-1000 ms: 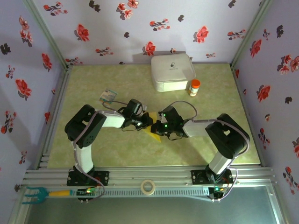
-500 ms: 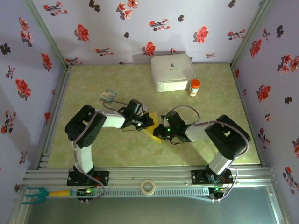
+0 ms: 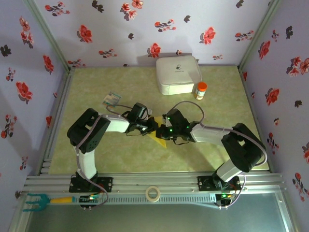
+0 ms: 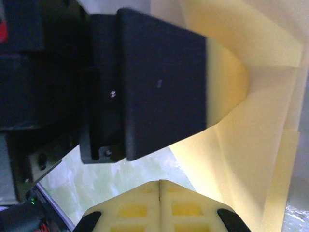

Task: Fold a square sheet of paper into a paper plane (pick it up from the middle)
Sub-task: Fourth fold the wing at the center of the table.

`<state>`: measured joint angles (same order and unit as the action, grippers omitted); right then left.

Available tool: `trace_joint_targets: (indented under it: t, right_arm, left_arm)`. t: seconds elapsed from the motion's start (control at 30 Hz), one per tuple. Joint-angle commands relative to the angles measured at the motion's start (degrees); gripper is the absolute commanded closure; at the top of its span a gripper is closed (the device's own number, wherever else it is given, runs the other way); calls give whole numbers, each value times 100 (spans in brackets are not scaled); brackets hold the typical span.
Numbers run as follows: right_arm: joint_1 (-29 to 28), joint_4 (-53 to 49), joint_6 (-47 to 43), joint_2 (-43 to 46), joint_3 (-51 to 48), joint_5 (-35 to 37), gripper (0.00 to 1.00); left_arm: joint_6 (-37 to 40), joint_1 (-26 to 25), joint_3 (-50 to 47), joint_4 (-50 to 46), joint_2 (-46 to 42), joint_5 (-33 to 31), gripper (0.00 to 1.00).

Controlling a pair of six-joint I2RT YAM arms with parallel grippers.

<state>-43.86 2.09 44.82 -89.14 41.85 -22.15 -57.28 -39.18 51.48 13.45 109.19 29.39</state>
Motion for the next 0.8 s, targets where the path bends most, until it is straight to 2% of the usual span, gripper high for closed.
trace_joint_targets:
  t: [0.0,0.5,0.77]
  right_arm:
    - [-104,-523,-249,-170,96,256,94]
    - [-52,-764,-93,-192,-185,804,95]
    - [140,-37,366,100,-865,629,94]
  left_arm:
    - [74,-12,-68,-247,188,-187,100]
    - [83,-15,-51,-282,191,-186,100]
    - [92,-12,-47,-308,217,-195,100]
